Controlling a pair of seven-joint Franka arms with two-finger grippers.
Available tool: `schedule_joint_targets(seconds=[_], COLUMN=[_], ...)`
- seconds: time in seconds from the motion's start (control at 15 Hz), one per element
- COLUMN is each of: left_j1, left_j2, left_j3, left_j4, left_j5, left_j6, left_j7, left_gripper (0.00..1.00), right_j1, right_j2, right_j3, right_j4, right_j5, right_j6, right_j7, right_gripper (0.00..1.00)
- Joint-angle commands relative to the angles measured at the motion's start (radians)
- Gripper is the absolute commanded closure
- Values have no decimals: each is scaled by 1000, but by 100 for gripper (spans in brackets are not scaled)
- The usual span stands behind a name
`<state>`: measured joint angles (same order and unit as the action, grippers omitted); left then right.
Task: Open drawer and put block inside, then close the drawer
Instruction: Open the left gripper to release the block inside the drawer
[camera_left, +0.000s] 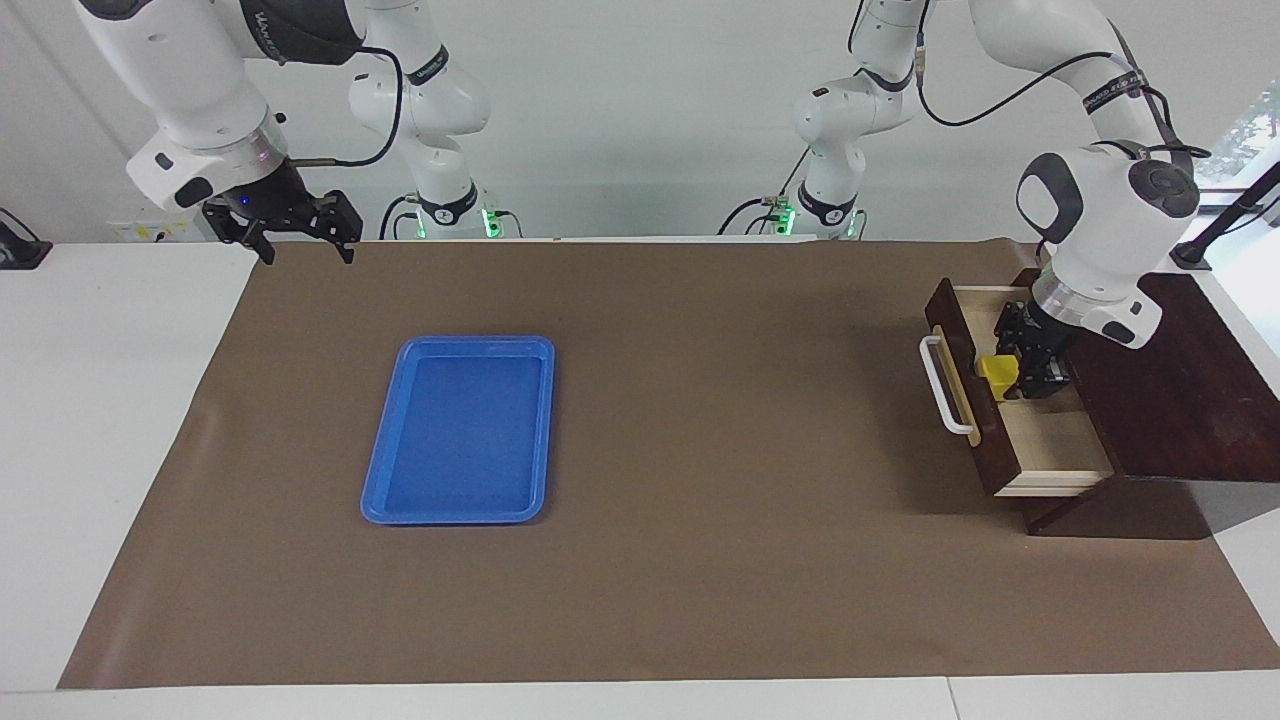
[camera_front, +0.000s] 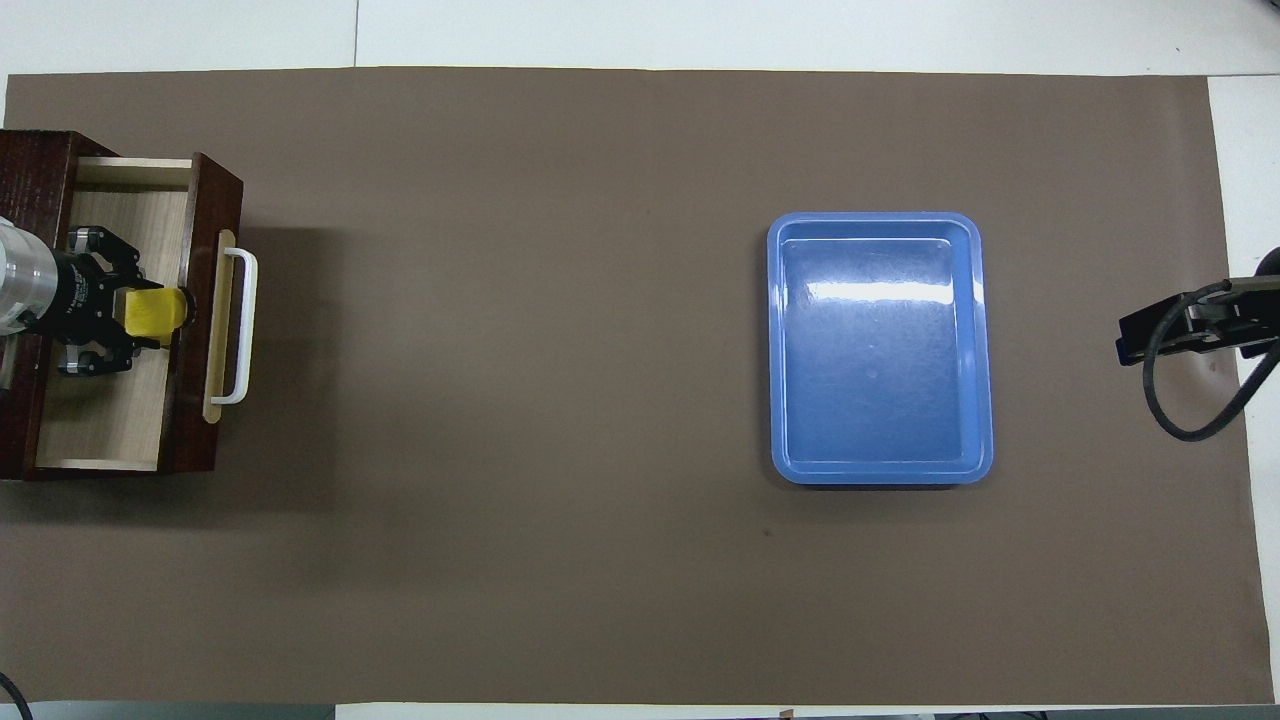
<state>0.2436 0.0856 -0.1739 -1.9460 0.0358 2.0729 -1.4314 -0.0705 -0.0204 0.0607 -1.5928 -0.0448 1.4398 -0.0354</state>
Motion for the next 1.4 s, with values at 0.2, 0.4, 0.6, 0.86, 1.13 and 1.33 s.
schedule_joint_targets(seconds=[0.2,0.4,0.6,0.86,1.13,1.33], left_j1=[0,-36,-131,-170,-170,-153], left_j2=[-15,14,36,25,-1,0], left_j3=[-10,-21,-16,-16,-16,-16], left_j4=[91,232,282,207,70,62], left_j5=[-17,-37,-42,-37,-4,25], left_j6=[-81,-186,-217,-179,-65,-53], left_j7=[-1,-7,-21,-89,-95,-87], left_gripper=[0,0,0,0,0,0], right_j1=[-8,-8,-8,-9,-9,-9], right_j2=[2,2,2,0,0,0], right_j3=[11,11,11,10,10,10], right_j4=[13,11,10,10,10,10], right_j5=[-18,-18,-14,-4,-4,-4], right_j6=[2,2,4,8,7,5], right_j7=[0,0,0,2,2,2], right_gripper=[0,0,0,0,0,0])
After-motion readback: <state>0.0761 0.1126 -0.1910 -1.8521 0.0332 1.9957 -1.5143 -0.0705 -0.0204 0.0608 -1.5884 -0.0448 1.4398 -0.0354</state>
